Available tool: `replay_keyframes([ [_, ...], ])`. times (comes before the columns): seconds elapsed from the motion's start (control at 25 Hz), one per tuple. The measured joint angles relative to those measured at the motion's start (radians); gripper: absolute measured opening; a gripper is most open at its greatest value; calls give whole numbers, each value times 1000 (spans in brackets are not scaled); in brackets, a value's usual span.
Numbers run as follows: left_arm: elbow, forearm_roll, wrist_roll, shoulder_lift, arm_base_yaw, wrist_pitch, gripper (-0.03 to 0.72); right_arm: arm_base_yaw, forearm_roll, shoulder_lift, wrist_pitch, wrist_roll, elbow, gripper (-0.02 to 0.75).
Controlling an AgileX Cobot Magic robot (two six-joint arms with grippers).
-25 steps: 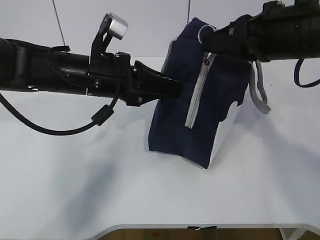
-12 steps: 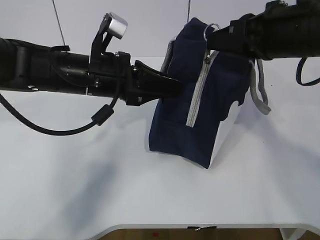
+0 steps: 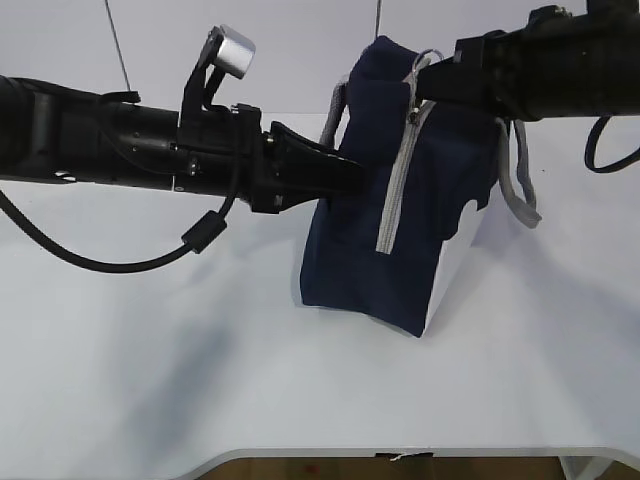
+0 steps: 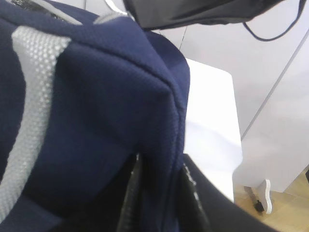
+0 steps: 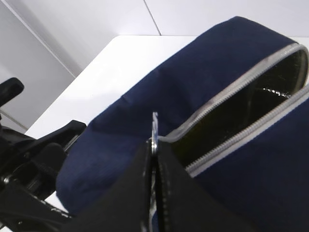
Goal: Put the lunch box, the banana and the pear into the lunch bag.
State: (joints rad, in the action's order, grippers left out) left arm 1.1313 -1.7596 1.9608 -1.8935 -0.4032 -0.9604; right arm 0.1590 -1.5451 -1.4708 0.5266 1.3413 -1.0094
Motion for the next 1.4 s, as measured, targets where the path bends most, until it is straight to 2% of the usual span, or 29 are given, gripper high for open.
replay_keyframes([
  [0.16,0,0,-2,0,0,0,157,0,-1,-15,-1,0,-22,6],
  [0.44,0,7,-2,0,0,0,50,0,-1,-14,-1,-2,-31,6],
  [1.4,2,37,-16,0,-24,-20,40,0,-30,-17,-1,-2,-47,6],
])
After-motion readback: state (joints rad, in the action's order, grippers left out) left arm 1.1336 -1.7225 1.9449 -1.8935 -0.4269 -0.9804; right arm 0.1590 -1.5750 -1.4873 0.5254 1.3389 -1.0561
